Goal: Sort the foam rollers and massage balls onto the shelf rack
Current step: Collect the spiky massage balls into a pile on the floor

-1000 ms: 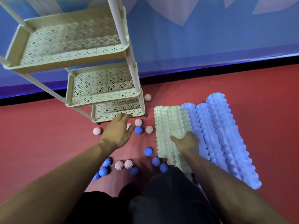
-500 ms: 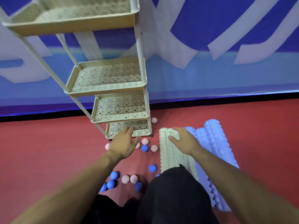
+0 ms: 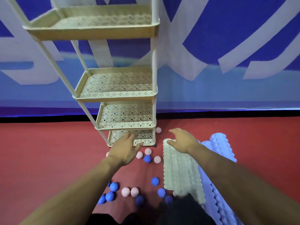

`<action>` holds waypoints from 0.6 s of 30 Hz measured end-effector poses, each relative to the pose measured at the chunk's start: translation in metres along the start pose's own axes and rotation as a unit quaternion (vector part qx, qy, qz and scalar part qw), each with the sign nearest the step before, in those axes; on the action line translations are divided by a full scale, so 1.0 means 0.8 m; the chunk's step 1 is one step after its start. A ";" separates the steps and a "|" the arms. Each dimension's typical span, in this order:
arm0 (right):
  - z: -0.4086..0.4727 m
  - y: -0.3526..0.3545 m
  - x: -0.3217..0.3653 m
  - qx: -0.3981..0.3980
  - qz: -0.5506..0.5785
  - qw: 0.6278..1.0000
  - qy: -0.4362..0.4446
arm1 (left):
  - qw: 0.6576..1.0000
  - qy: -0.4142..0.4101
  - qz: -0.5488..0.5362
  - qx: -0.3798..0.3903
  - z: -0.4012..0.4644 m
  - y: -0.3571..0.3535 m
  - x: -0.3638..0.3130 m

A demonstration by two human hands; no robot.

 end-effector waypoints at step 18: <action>0.373 -0.229 -0.064 0.144 -0.027 0.989 0.014 | 0.995 0.033 -0.051 0.075 0.188 -0.257 0.141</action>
Point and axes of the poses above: each hand's wrist, its own z-axis towards the middle knuckle, its own y-axis out of the back of the hand, x = y × z, the point moved 4 cm from there along z, towards the middle knuckle, and after that the axes turned 1 degree about -y, right-handed, at the moved point
